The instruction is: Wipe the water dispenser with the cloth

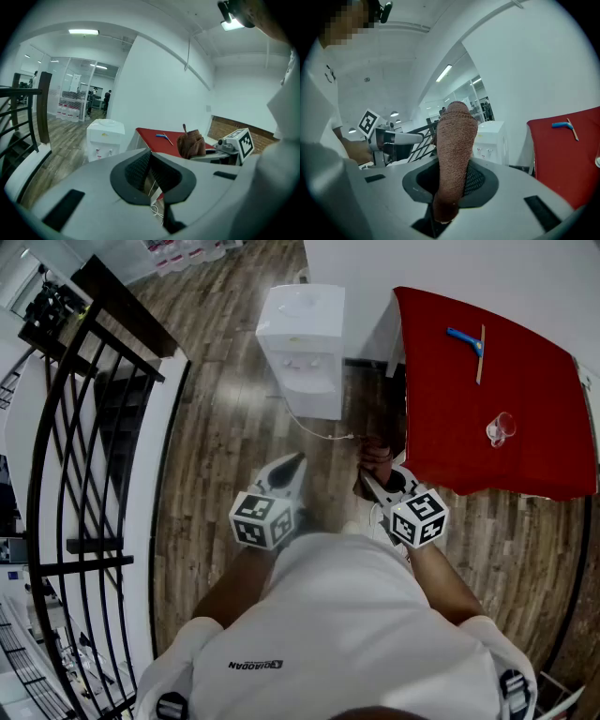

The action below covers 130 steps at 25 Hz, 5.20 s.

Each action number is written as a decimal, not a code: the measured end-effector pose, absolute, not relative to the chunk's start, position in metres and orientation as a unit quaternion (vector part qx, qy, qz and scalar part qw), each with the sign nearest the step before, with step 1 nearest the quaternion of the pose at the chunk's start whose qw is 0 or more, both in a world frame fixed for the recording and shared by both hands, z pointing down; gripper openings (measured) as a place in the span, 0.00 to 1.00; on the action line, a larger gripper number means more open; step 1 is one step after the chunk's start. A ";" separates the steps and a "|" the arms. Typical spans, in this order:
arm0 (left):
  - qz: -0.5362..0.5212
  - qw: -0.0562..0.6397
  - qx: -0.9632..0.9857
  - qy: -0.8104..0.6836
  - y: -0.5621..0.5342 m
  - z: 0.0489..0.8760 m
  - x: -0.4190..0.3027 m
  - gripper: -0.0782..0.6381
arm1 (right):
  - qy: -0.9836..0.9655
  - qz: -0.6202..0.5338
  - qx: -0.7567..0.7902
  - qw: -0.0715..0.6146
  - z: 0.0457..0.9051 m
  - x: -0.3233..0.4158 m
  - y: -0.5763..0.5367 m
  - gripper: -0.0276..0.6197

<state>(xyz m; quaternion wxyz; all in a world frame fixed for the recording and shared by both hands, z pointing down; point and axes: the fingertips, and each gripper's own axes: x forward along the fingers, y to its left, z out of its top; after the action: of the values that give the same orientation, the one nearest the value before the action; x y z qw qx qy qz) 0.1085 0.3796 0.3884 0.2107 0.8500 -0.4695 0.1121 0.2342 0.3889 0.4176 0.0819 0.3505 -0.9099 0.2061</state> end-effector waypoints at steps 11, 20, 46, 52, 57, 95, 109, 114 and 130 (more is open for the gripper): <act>0.116 0.209 0.854 -0.461 0.376 0.390 0.122 0.11 | -0.910 0.211 0.349 0.076 0.422 0.240 0.388 0.17; 0.120 0.208 0.857 -0.456 0.373 0.388 0.126 0.11 | -0.915 0.233 0.320 0.071 0.423 0.231 0.392 0.17; 0.133 0.250 0.850 -0.444 0.301 0.411 0.064 0.11 | -0.880 0.320 0.340 0.086 0.452 0.181 0.322 0.18; 0.122 0.240 0.868 -0.417 0.237 0.405 0.039 0.11 | -0.878 0.306 0.358 0.079 0.437 0.149 0.267 0.18; 0.118 0.223 0.886 -0.389 0.192 0.396 0.020 0.11 | -0.865 0.300 0.393 0.080 0.432 0.129 0.226 0.18; 0.194 0.214 0.850 -0.441 -0.039 0.408 0.076 0.11 | -0.862 0.370 0.344 0.043 0.472 0.207 -0.038 0.18; 0.260 0.208 0.844 -0.420 -0.073 0.430 0.093 0.11 | -0.857 0.424 0.291 0.024 0.517 0.196 -0.083 0.18; 0.264 0.224 0.841 -0.416 -0.089 0.445 0.094 0.11 | -0.860 0.426 0.280 0.008 0.537 0.188 -0.099 0.18; 0.301 0.215 0.845 -0.386 -0.098 0.461 0.102 0.11 | -0.828 0.491 0.269 0.010 0.623 0.182 -0.116 0.18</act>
<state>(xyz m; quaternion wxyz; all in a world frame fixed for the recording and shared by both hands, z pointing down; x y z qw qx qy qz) 0.1018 -0.0976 0.4612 0.2147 0.8451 -0.3859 0.3013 0.1820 -0.1162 0.6227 0.0101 0.2687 -0.8284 0.4914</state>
